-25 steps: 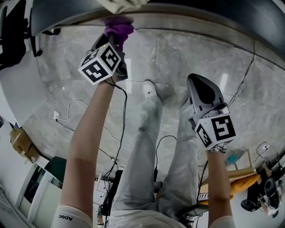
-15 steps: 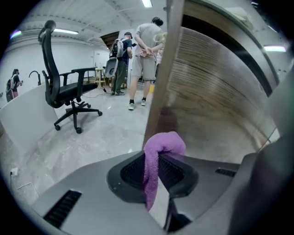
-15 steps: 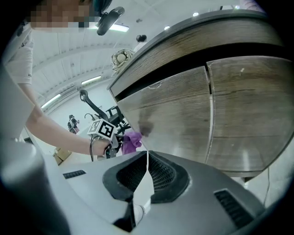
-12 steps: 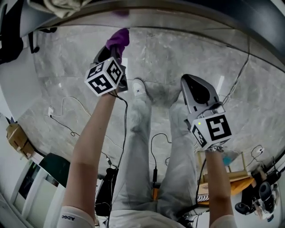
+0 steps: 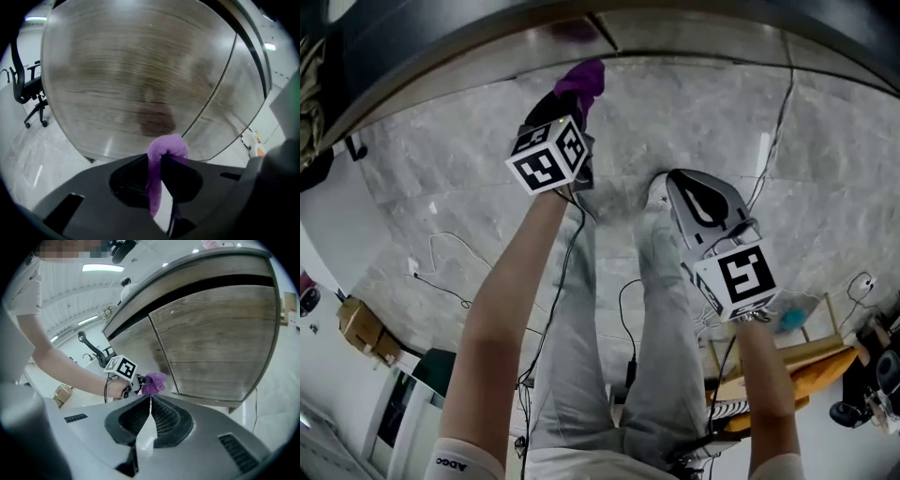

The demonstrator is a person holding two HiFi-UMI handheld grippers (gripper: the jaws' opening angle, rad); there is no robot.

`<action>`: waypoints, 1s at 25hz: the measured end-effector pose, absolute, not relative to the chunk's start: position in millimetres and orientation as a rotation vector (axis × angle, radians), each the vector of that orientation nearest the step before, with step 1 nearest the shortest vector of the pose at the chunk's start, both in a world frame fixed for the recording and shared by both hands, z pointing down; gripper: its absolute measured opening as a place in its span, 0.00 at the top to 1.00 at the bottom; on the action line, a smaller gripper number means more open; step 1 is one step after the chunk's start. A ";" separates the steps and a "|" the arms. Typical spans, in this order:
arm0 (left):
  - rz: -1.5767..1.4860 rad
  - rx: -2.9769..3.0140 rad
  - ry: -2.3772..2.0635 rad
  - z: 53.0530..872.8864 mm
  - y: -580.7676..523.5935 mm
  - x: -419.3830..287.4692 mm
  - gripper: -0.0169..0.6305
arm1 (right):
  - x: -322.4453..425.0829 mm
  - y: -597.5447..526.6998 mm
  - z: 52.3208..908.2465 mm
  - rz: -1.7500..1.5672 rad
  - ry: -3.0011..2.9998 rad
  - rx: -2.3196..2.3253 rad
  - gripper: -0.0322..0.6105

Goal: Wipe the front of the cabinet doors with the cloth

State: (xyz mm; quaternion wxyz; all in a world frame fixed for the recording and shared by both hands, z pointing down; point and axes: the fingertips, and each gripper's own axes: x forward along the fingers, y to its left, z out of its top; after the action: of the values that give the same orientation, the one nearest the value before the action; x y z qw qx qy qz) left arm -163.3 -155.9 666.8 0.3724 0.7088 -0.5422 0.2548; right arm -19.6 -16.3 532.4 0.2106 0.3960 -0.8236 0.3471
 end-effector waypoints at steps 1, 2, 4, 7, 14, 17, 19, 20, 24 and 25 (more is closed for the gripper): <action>0.670 1.828 -1.371 672.3 -160.4 -152.1 0.88 | -12.5 -14.8 536.7 0.984 -2.279 1.129 0.90; 0.689 1.844 -1.356 677.1 -165.2 -141.5 0.88 | -5.1 -13.5 540.5 1.002 -2.269 1.160 0.90; 0.722 1.871 -1.336 687.0 -173.3 -123.0 0.88 | 9.5 -10.4 547.3 1.037 -2.250 1.221 0.90; 0.737 1.862 -1.325 700.3 -184.2 -110.4 0.88 | 23.3 -4.1 557.1 1.083 -2.214 1.309 0.90; 0.741 1.822 -1.335 706.9 -203.5 -135.5 0.88 | 32.4 2.9 568.5 1.127 -2.128 1.458 0.90; 0.750 1.807 -1.354 705.4 -205.4 -167.2 0.88 | 21.6 -0.2 567.0 1.119 -2.117 1.477 0.90; 0.746 1.780 -1.383 704.7 -207.0 -193.9 0.88 | 8.2 -4.5 565.1 1.107 -2.123 1.471 0.90; 0.745 1.767 -1.398 704.5 -207.8 -208.3 0.88 | -0.3 -6.8 564.3 1.101 -2.129 1.464 0.90; 0.747 1.729 -1.446 703.6 -212.7 -272.4 0.88 | -48.6 -17.0 563.4 1.082 -2.164 1.420 0.90; 0.746 1.717 -1.459 703.5 -214.4 -289.9 0.88 | -62.7 -20.0 563.5 1.079 -2.174 1.408 0.90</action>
State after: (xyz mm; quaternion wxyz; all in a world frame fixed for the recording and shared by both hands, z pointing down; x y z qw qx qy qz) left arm -289.9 -214.4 703.5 0.3749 0.6706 -0.5699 0.2915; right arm -62.7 -20.0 563.5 0.1671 0.4948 -0.7639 0.3792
